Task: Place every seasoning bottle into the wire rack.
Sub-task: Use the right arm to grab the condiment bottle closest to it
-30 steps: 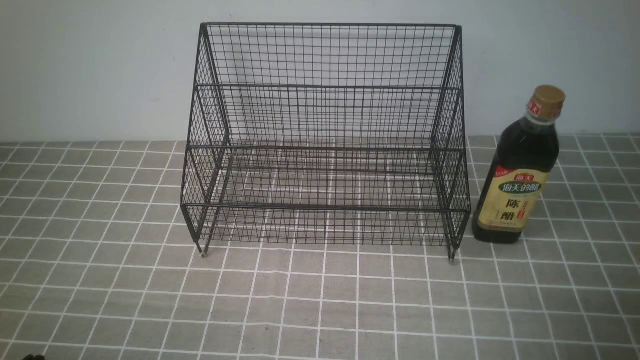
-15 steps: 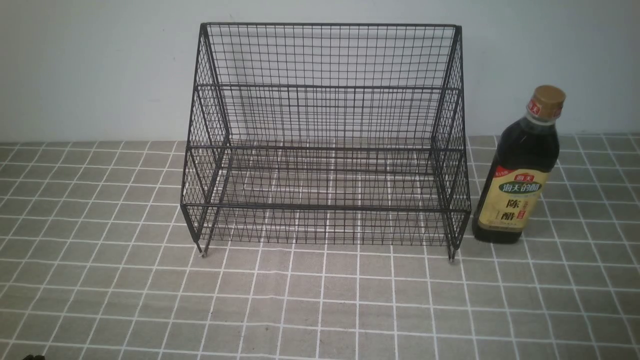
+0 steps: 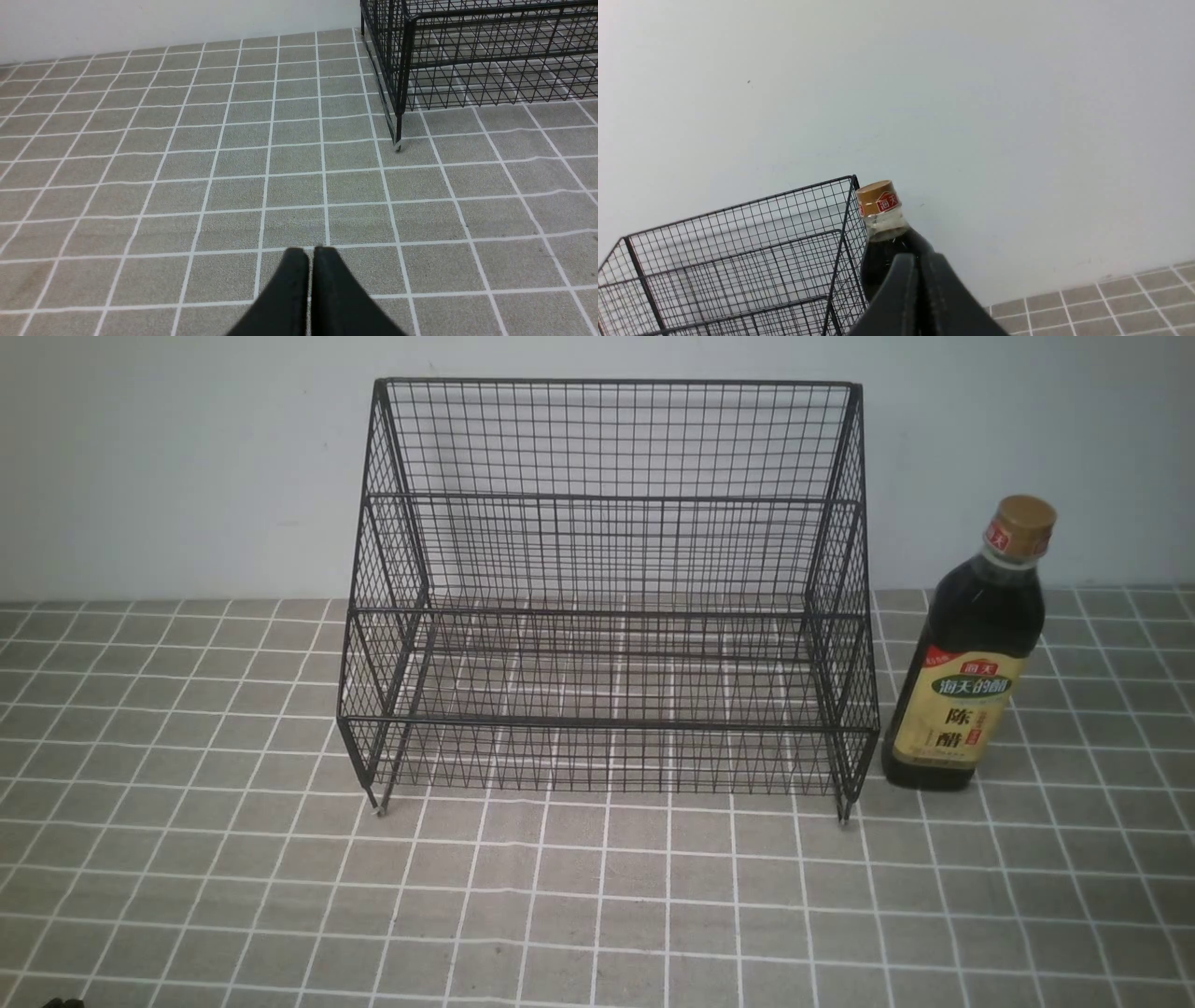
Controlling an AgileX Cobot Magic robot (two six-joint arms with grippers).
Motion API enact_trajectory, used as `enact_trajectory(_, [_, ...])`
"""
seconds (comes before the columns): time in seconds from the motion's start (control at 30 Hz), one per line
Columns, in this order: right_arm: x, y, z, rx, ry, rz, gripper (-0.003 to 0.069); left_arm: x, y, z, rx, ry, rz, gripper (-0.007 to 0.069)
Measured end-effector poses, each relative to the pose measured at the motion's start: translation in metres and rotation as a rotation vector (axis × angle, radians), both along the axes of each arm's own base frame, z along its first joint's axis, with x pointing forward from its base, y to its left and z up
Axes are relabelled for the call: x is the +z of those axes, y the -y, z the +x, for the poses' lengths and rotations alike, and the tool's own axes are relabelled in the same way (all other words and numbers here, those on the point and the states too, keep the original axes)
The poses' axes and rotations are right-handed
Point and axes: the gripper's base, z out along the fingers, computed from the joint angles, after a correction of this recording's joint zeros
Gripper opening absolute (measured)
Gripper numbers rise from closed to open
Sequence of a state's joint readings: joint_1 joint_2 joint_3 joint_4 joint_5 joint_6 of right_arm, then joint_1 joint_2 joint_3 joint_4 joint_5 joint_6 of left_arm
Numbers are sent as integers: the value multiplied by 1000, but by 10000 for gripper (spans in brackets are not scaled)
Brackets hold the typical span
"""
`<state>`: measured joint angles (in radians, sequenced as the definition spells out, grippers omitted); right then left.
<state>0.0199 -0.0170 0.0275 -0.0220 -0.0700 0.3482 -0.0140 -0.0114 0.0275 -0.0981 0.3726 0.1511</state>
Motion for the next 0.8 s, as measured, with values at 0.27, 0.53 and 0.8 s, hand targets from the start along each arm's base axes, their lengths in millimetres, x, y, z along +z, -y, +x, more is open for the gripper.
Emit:
enact_trajectory(0.27, [17, 0, -2, 13, 116, 30, -12, 0, 0, 0, 0, 0, 0, -7])
enact_trajectory(0.53, [85, -1, 42, -12, -172, -67, 8, 0, 0, 0, 0, 0, 0, -7])
enact_trajectory(0.8, [116, -1, 120, -23, -425, -95, 78, 0, 0, 0, 0, 0, 0, -7])
